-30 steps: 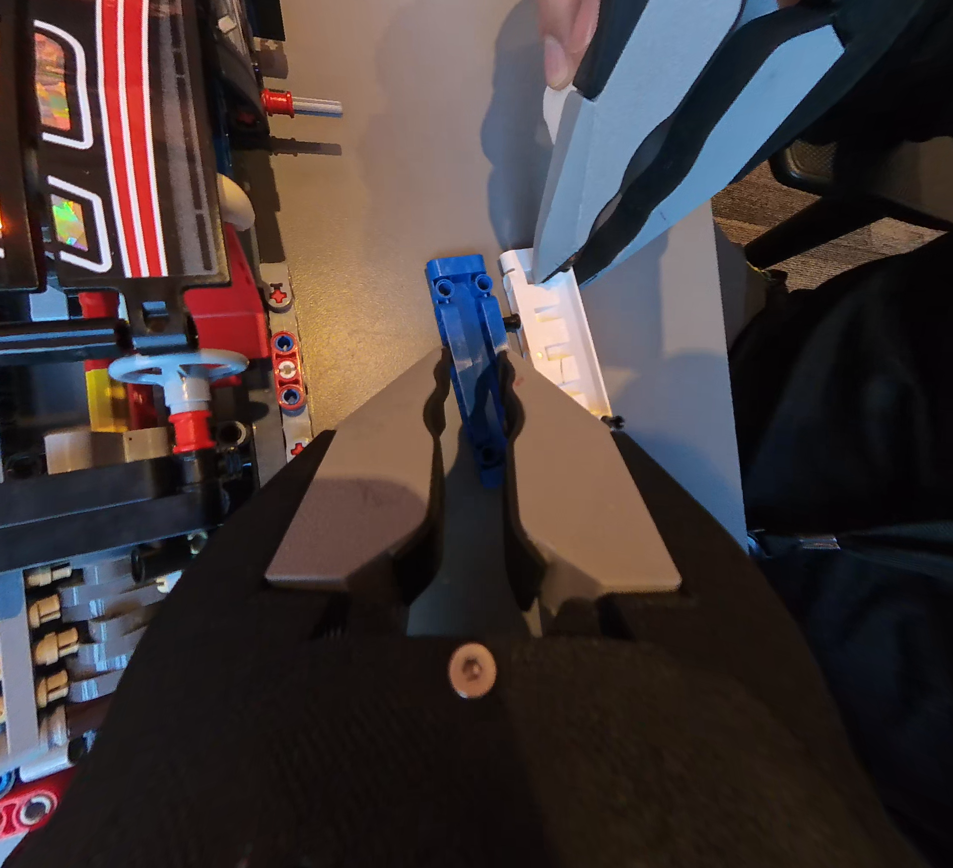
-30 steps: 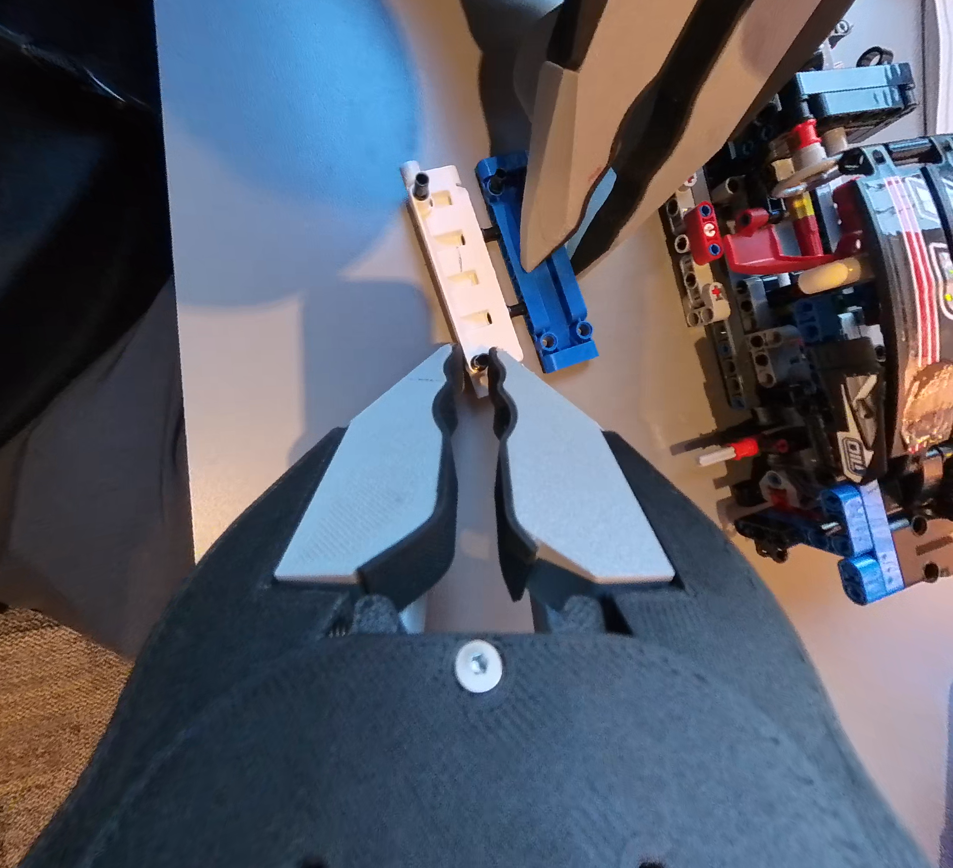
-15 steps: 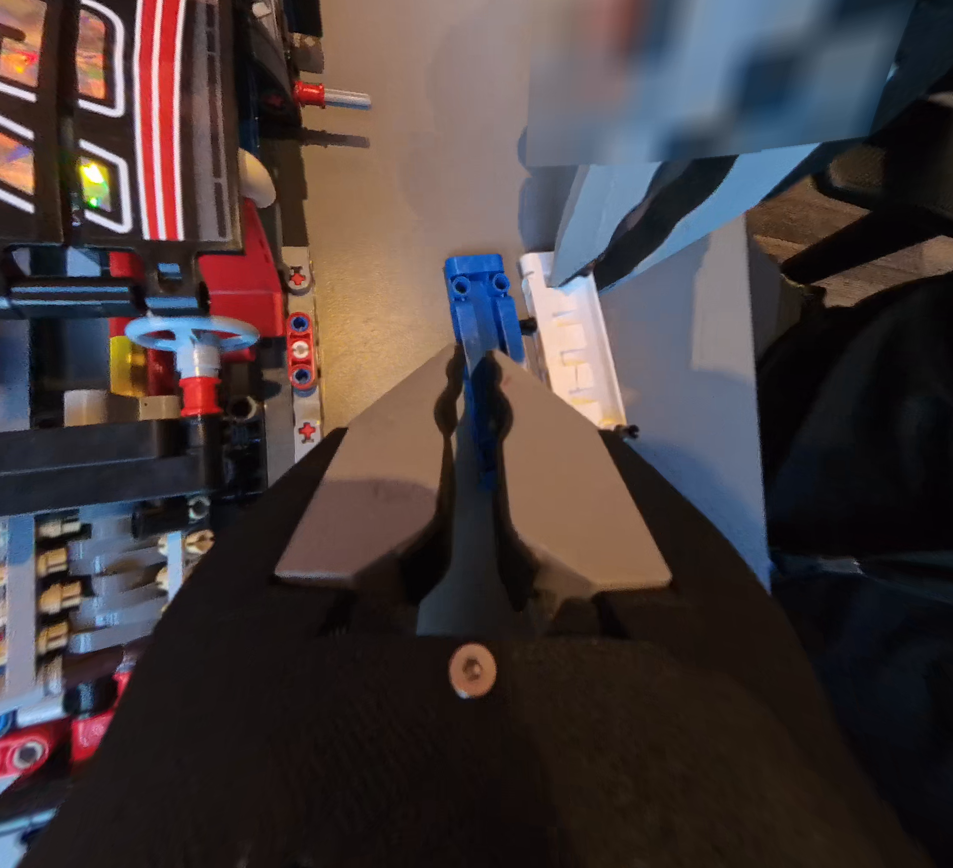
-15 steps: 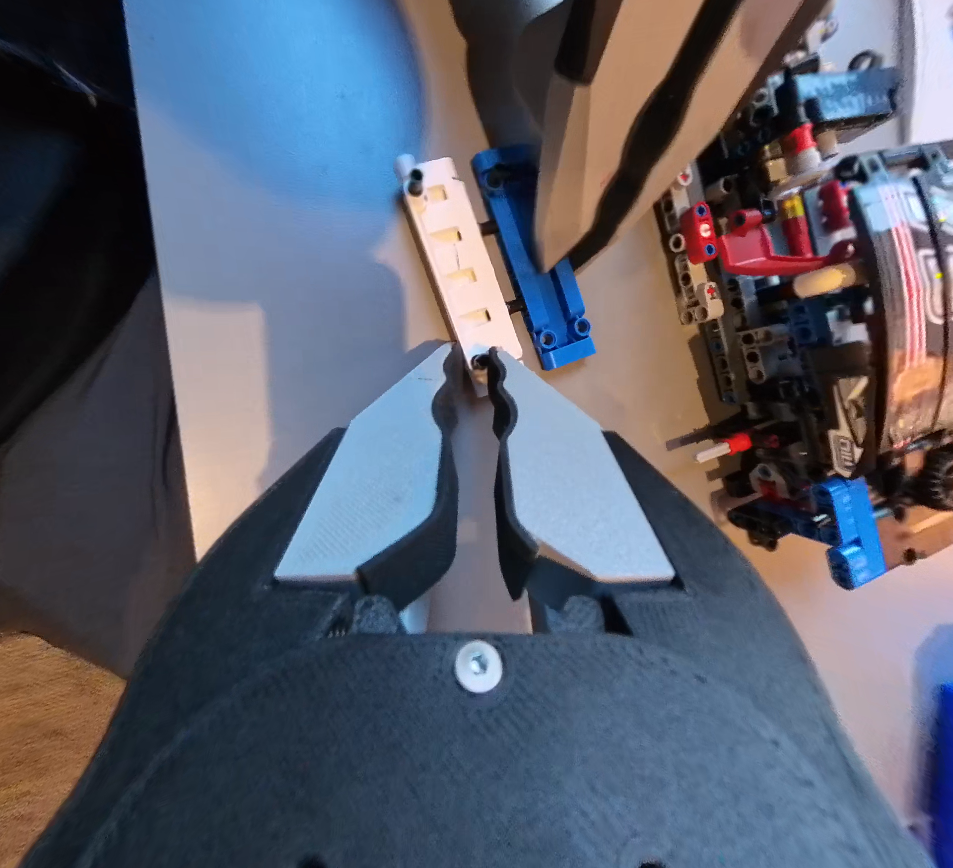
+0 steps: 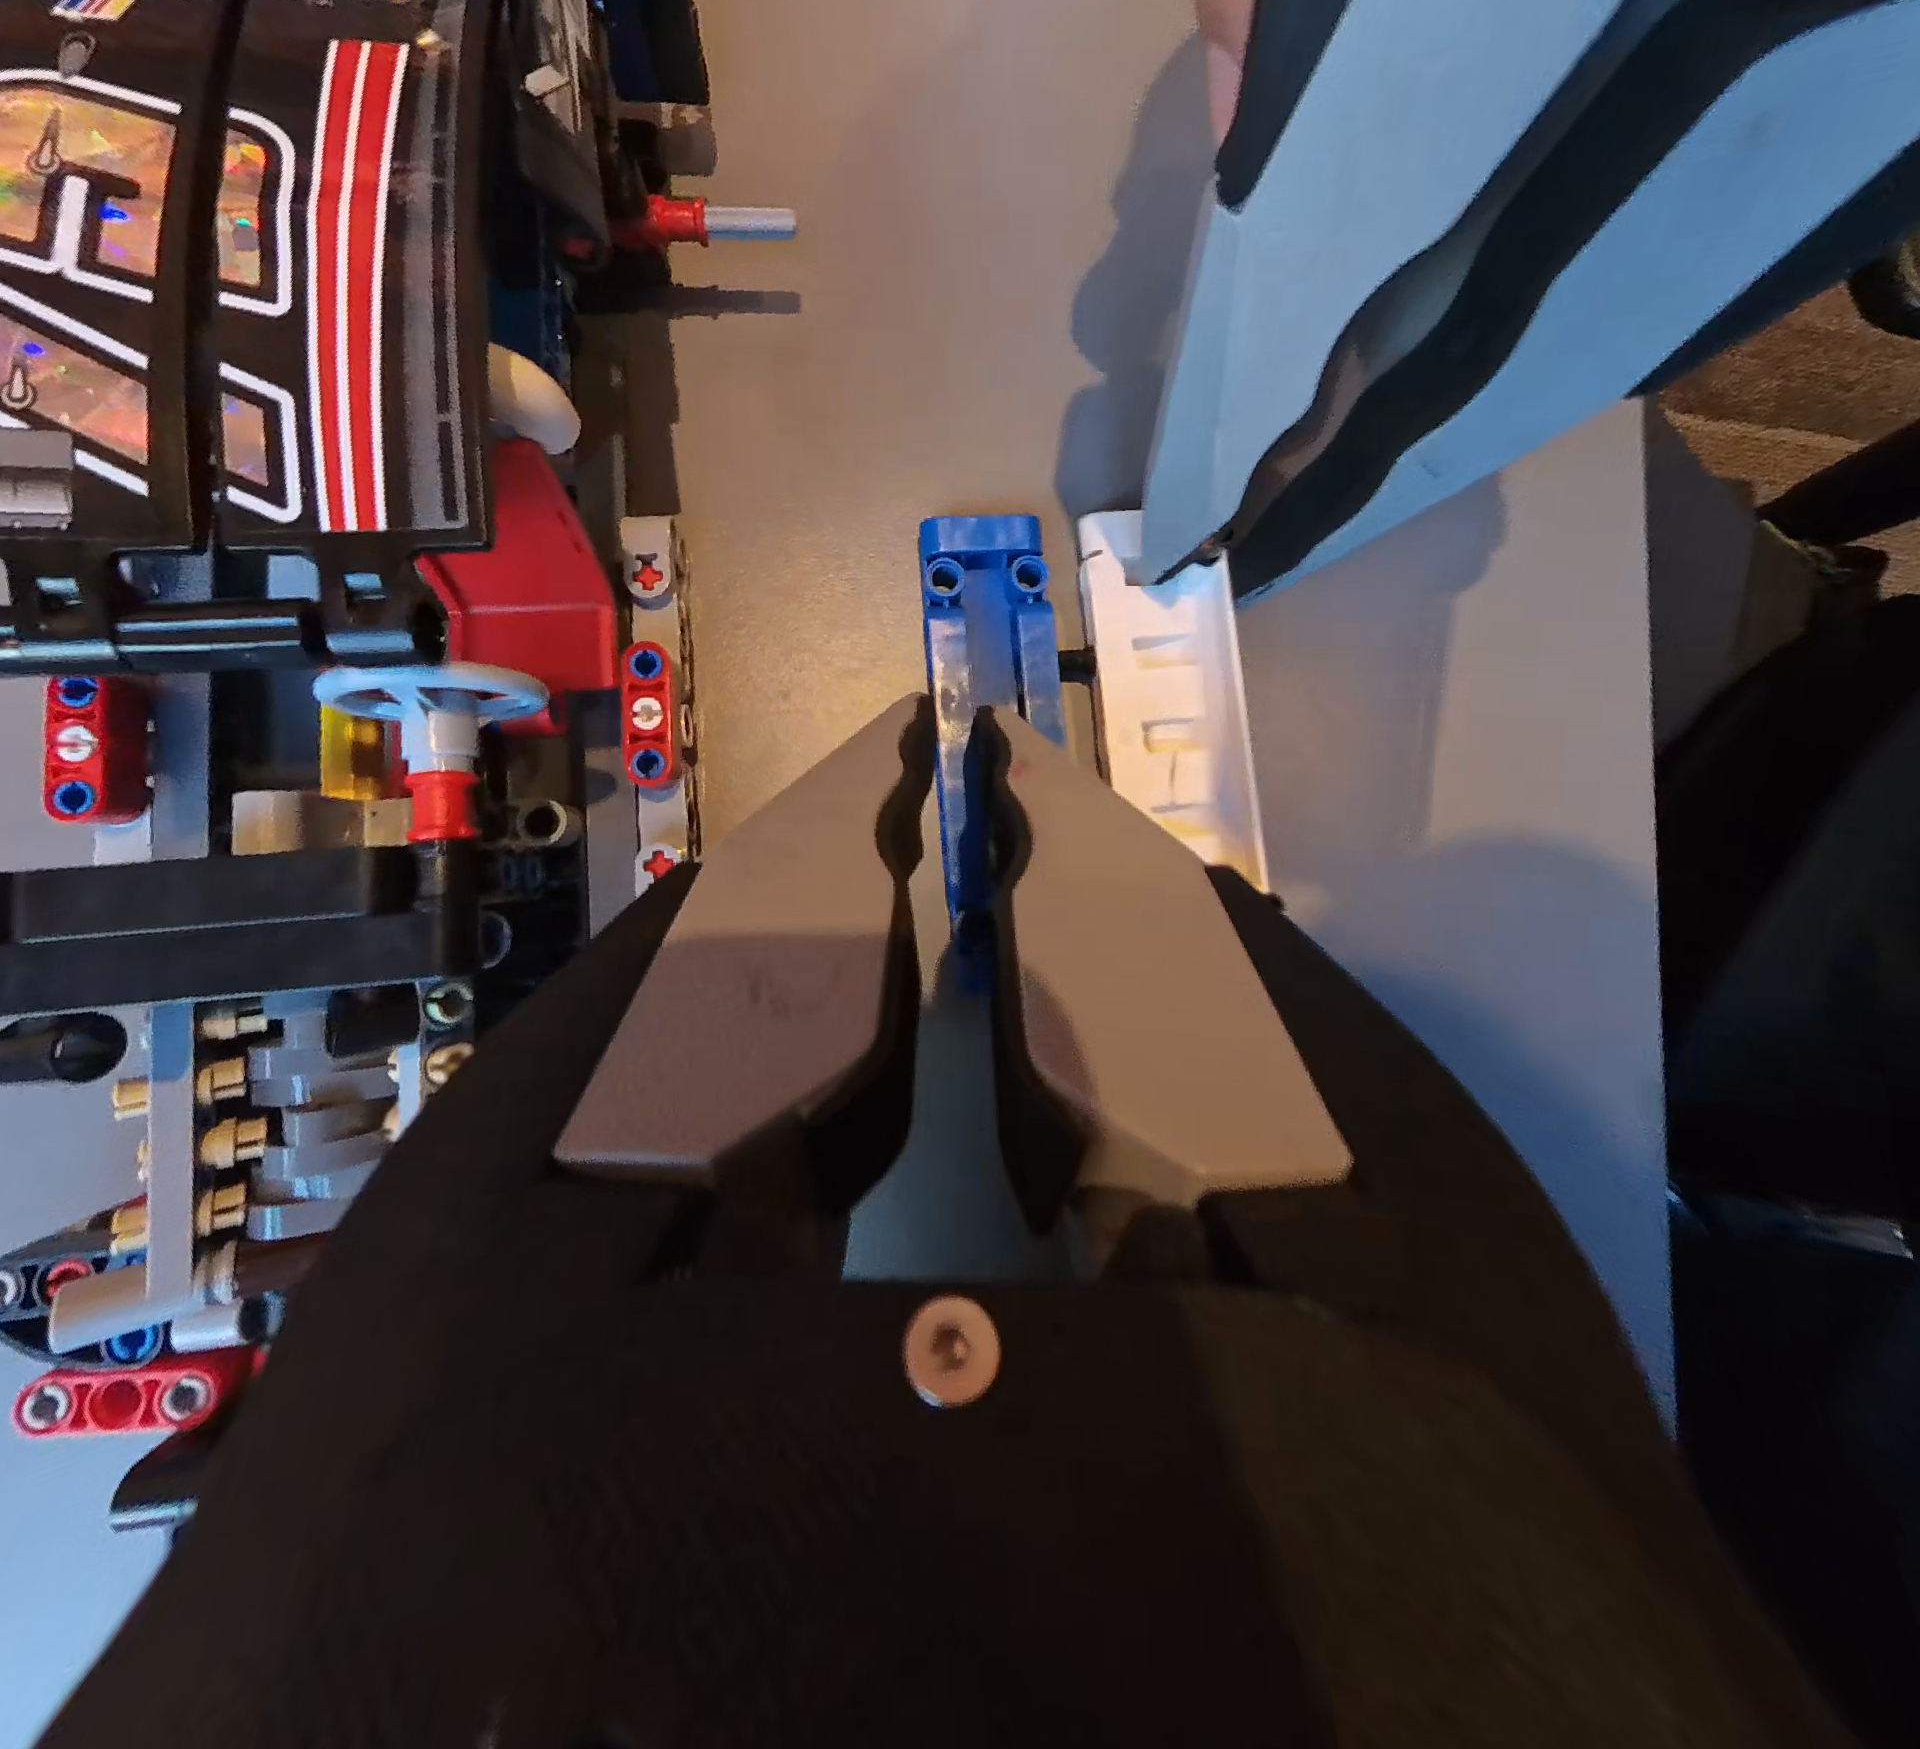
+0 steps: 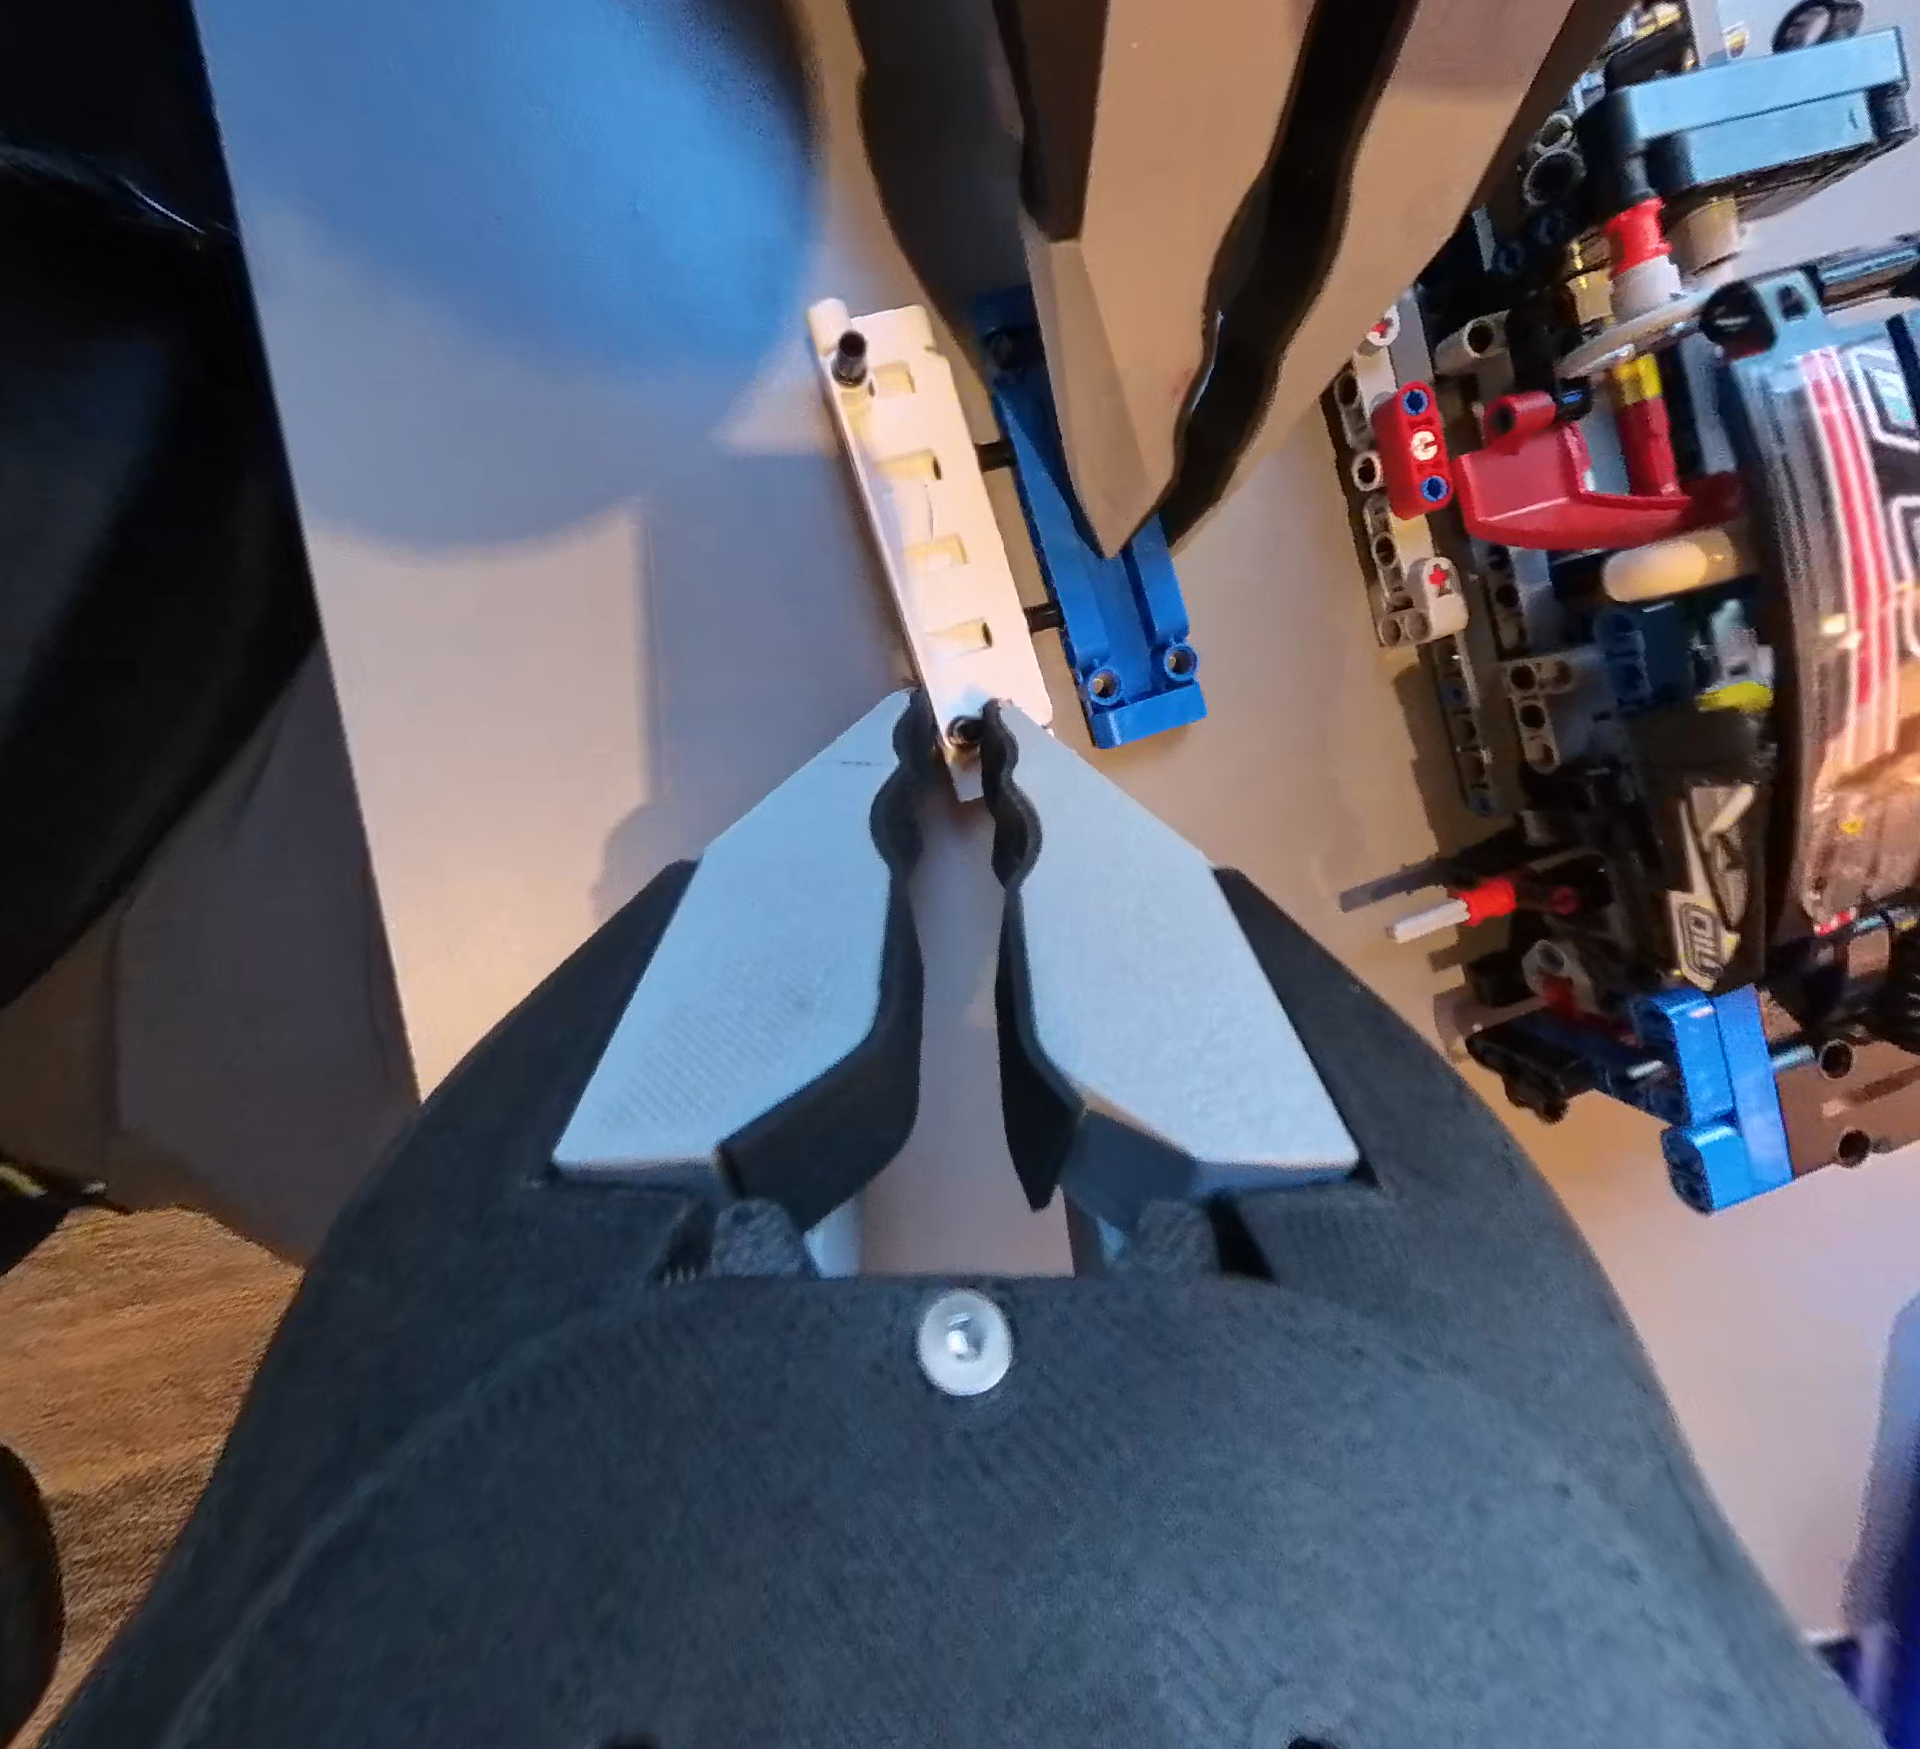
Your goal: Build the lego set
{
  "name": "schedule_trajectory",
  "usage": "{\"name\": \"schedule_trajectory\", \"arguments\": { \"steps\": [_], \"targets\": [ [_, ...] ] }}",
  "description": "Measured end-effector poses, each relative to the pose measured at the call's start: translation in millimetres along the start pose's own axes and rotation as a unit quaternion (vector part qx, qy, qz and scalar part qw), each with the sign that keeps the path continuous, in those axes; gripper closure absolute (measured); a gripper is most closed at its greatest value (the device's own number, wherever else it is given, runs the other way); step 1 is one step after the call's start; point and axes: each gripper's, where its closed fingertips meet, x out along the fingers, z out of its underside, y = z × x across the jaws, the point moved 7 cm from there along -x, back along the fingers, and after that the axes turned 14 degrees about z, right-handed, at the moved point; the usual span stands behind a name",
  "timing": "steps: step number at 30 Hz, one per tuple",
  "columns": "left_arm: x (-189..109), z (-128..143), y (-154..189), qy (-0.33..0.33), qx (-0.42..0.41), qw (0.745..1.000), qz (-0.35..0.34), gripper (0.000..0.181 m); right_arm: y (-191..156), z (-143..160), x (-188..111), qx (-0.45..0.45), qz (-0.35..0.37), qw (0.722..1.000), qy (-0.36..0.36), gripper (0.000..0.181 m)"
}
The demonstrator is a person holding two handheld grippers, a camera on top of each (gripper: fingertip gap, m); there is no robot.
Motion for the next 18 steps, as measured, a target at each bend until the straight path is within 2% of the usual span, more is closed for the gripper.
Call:
{"name": "schedule_trajectory", "arguments": {
  "steps": [5,8,13,18],
  "targets": [
    [0,2,-1,0.014,-0.006,1.000,0.010,0.176,0,2,0,0.036,0.009,0.999,0.007,0.174],
    [0,2,1,0.006,0.007,1.000,0.000,0.176,-1,2,0,-0.011,0.022,1.000,0.005,0.174],
    [0,2,3,-0.003,0.021,1.000,-0.020,0.175,-10,1,-1,-0.099,0.110,0.989,0.001,0.173],
    [0,2,1,0.012,0.004,1.000,-0.005,0.176,-17,5,0,-0.092,0.165,0.982,0.014,0.173]
  ]
}}
